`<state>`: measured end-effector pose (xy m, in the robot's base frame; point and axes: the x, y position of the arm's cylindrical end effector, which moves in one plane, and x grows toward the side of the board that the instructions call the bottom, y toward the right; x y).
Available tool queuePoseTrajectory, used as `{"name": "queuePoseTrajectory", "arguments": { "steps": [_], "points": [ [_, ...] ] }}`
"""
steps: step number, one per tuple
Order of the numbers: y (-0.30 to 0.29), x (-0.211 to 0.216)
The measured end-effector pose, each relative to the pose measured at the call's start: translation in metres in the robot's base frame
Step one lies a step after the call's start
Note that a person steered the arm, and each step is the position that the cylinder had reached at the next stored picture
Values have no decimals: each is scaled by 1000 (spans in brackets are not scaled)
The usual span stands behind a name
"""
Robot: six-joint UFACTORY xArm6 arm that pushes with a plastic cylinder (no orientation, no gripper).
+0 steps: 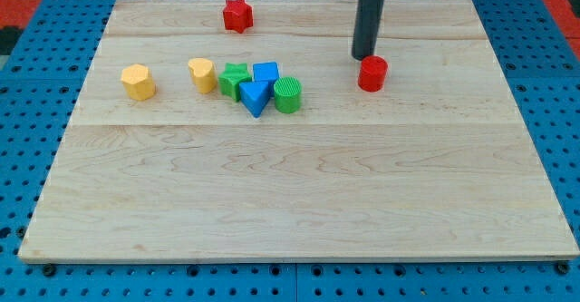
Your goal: Move the red circle to the bottom left
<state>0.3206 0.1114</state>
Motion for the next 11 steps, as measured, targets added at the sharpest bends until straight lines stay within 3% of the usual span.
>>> {"name": "queuePoseTrajectory", "arguments": {
  "steps": [2,3,4,5,6,7,9,10,11],
  "points": [
    [2,124],
    [-26,163],
    [-56,188],
    [20,194],
    [-13,230],
    [-93,233],
    [-82,188],
    [-148,186],
    [-141,206]
  ]
}}
